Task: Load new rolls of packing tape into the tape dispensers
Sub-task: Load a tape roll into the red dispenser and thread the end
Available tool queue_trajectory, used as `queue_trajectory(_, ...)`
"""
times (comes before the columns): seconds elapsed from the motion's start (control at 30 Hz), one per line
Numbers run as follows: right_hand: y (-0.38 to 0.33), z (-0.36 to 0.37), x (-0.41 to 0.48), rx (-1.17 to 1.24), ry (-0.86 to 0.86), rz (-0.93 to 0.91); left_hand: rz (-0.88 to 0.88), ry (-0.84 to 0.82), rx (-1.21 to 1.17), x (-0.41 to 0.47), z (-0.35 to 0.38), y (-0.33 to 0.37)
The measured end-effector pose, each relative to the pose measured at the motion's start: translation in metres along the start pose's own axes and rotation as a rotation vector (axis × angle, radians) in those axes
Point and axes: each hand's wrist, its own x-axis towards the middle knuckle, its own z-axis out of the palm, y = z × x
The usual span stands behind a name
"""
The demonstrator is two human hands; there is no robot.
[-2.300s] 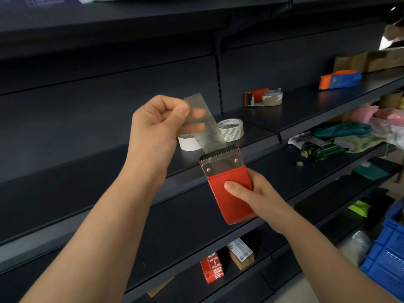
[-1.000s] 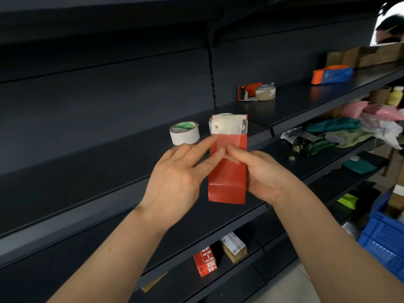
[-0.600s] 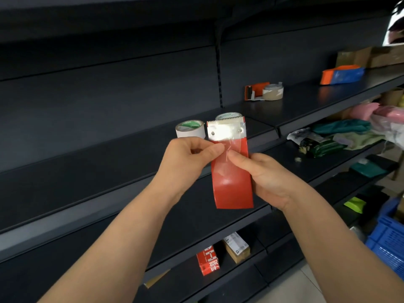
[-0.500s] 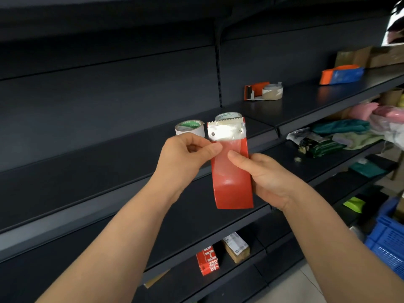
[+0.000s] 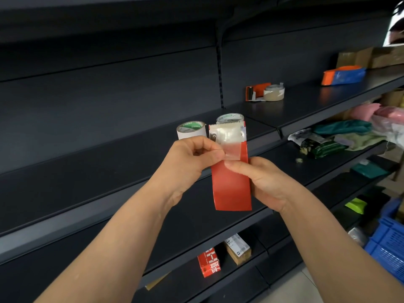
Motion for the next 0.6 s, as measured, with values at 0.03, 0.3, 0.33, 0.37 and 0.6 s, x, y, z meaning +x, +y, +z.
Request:
queue_trajectory(0.03,-0.002,0.001,0.0,-0.001,0.018,0.004,-0.015,-0.009,-0.007,0.001,0.0,0.0)
queue_trajectory(0.3,-0.01,0.006,-0.001,0.092,0.031,0.02,-0.034,0.119,0.177,0.005,0.008,-0.008)
queue_trajectory(0.33,-0.01,0.006,-0.001,0.115,0.022,0.021,-0.029,0.147,0.206,0.006,0.009,-0.008)
queue_trajectory(0.37,-0.01,0.006,-0.002,0.124,0.008,0.017,-0.027,0.169,0.228,0.007,0.01,-0.009)
queue_trajectory(0.6,-0.009,0.006,-0.004,0.254,-0.004,-0.025,0.004,0.338,0.33,0.007,0.021,-0.003)
